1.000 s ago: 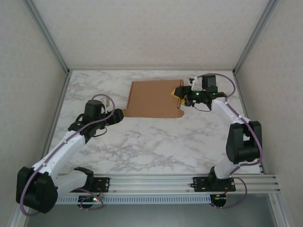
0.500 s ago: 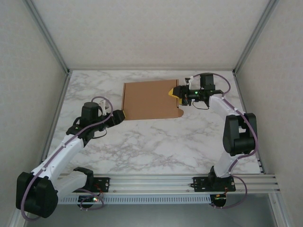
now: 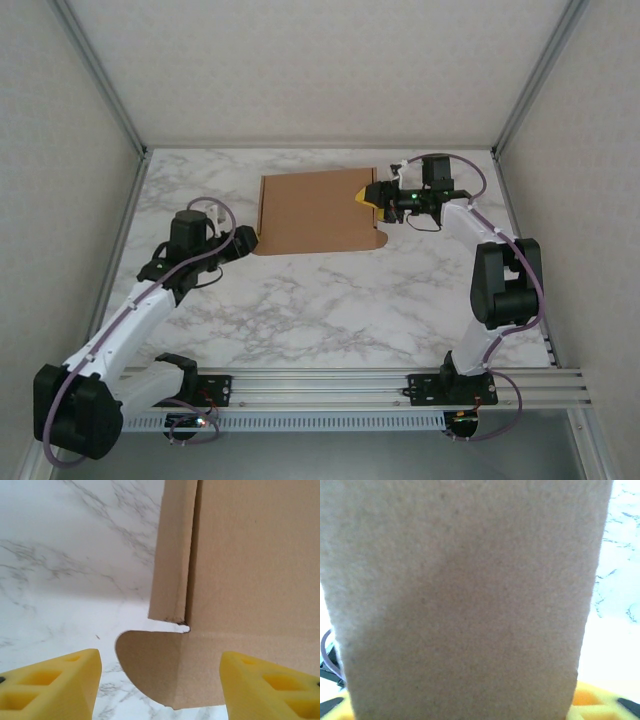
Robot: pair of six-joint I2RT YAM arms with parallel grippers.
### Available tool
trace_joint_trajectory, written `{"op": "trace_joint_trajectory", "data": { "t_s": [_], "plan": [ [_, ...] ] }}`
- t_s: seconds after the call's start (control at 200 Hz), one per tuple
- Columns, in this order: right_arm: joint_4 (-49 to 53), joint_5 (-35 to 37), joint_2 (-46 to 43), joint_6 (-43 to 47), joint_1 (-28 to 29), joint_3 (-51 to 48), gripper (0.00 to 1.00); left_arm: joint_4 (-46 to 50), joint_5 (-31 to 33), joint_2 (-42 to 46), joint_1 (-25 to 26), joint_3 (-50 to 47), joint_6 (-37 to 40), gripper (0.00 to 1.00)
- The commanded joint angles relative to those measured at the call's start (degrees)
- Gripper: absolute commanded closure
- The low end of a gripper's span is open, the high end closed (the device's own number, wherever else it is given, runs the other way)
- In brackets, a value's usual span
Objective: Fold the paper box
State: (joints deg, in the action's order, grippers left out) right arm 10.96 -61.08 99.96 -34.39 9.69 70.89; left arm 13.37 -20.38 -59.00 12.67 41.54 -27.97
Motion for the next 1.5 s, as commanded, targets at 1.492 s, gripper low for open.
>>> {"op": "trace_joint_trajectory", "data": {
  "t_s": [1.492],
  "plan": [
    [-13.95,-2.81,-2.41,-14.18,-0.29,-2.81,0.65,-32.84,-20.92,-2.96,-2.16,-10.36,-20.00,0.58]
  ]
}}
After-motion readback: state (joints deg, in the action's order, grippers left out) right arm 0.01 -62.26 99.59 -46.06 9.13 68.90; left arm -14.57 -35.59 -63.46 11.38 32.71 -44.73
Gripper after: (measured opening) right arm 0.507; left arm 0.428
